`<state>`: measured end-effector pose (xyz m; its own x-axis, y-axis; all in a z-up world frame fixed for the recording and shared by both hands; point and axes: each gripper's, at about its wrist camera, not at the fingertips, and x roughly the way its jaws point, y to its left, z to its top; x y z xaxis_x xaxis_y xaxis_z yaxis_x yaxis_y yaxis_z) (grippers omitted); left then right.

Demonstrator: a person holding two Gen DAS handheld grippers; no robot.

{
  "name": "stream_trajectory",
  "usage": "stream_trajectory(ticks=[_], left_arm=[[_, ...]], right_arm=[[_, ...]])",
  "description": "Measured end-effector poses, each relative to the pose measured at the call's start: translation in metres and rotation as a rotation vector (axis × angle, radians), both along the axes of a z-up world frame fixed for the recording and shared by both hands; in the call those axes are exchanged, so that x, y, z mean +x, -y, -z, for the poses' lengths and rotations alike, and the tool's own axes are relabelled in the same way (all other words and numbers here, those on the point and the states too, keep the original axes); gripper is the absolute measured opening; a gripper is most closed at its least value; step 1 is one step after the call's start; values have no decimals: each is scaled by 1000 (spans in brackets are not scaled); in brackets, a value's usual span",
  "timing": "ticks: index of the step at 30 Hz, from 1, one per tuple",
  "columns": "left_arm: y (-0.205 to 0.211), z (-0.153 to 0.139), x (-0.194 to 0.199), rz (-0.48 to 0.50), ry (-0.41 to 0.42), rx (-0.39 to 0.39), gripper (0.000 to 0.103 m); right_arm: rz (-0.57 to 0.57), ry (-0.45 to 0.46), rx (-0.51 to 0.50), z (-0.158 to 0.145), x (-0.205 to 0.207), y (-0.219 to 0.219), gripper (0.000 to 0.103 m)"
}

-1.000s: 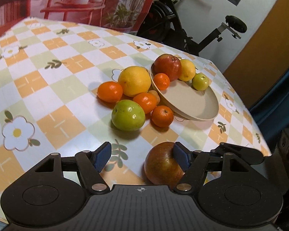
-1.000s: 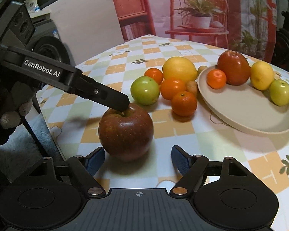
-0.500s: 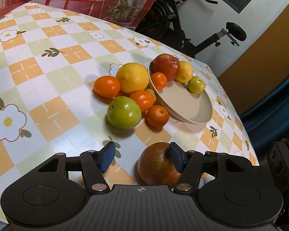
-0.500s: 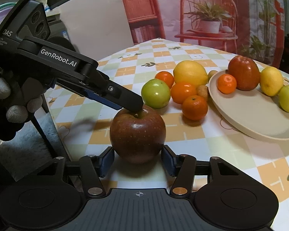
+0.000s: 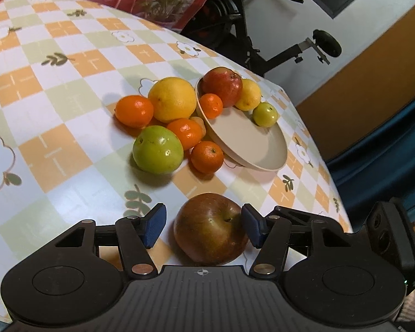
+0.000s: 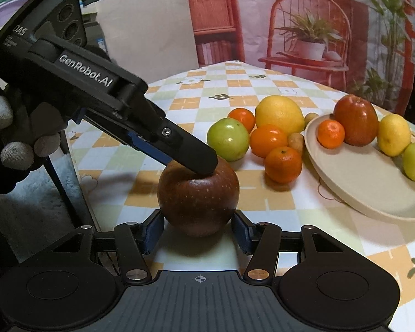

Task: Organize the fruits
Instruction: 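Close the left gripper around the large red apple, then lift the red apple with the left gripper and carry it over the plate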

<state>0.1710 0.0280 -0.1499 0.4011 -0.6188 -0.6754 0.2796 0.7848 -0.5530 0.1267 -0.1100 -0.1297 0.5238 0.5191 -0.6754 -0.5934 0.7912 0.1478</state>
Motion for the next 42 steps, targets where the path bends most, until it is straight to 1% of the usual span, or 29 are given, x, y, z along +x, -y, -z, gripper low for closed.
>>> stream_trajectory(ticks=[1, 3, 6, 8, 16, 21, 27, 34, 38, 42], left_arm=[[-1, 2, 1, -6, -10, -16, 61], [-4, 5, 2, -19, -23, -48, 56], [-4, 6, 4, -32, -24, -65, 55], [-4, 7, 6, -43, -23, -72, 55], [1, 5, 5, -44, 15, -54, 55], [4, 4, 4, -40, 29, -40, 55], [9, 0, 7, -21, 37, -52, 55], [37, -25, 18, 33, 98, -48, 55], [60, -38, 30, 72, 132, -38, 55], [86, -46, 45, 116, 154, -25, 55]], right_arm=[[0, 7, -6, 0, 0, -1, 50], [1, 24, -21, 0, 1, -2, 50], [3, 51, -45, 1, 2, -4, 50], [12, 55, -39, 1, 5, -4, 50], [49, 46, -9, 3, 6, 1, 50], [72, 25, 34, 3, 6, 7, 50], [87, 52, 18, -3, 3, 11, 49], [146, 122, 15, -23, 3, 33, 49], [186, 150, 21, -34, 10, 54, 49], [211, 172, 1, -40, 21, 75, 49]])
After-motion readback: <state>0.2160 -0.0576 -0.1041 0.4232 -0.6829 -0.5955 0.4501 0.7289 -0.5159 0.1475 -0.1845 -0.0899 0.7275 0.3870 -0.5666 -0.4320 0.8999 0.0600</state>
